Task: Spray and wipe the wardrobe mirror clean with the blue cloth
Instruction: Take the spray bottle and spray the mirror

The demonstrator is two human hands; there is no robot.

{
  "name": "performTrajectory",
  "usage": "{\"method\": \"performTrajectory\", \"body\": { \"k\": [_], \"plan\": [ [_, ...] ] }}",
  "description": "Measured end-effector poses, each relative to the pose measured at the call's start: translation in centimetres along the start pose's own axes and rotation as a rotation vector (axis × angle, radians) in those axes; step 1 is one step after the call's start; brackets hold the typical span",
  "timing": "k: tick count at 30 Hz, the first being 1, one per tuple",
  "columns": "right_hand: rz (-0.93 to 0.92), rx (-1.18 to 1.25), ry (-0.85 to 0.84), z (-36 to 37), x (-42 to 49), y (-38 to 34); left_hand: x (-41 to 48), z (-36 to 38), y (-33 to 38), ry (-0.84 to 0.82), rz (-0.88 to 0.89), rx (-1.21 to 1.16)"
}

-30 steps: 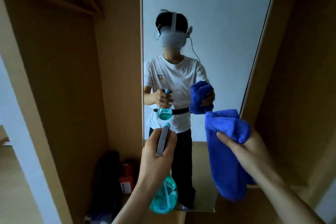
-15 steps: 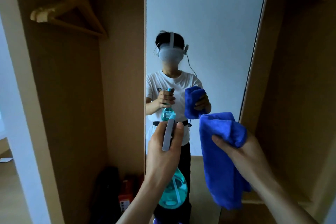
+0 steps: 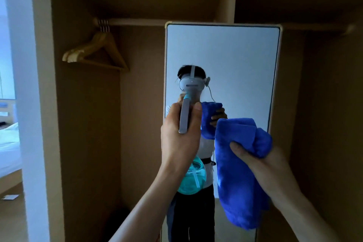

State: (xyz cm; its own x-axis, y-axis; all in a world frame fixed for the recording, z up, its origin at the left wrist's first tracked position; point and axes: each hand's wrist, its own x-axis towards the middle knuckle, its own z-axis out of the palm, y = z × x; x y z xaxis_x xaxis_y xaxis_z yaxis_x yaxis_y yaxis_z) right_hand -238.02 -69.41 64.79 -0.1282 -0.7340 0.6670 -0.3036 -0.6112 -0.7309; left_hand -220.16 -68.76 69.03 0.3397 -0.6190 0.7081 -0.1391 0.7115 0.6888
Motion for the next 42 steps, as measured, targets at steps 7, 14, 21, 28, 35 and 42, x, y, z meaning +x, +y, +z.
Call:
{"method": "performTrajectory", "body": {
  "k": [7,14,21,28,35,42],
  "plan": [
    [-0.047,0.055,0.003,-0.3,1.6,-0.1,0.0,-0.2,0.0,0.072,-0.028,-0.046],
    [0.007,0.077,-0.002,-0.6,1.3,-0.5,-0.1,0.1,0.0,0.032,-0.011,-0.009],
    [0.014,0.049,-0.039,-2.8,1.8,-0.4,0.2,2.3,0.9,-0.082,0.07,-0.034],
    [0.012,-0.008,0.024,-4.7,2.4,0.2,0.0,5.9,2.2,-0.178,0.067,-0.145],
    [0.119,0.04,0.115,-6.9,2.8,-0.3,-0.1,8.8,2.4,-0.192,0.035,-0.177],
    [0.195,0.059,0.117,-8.2,3.3,0.2,-0.6,10.2,1.1,-0.185,0.025,-0.116]
  ]
}}
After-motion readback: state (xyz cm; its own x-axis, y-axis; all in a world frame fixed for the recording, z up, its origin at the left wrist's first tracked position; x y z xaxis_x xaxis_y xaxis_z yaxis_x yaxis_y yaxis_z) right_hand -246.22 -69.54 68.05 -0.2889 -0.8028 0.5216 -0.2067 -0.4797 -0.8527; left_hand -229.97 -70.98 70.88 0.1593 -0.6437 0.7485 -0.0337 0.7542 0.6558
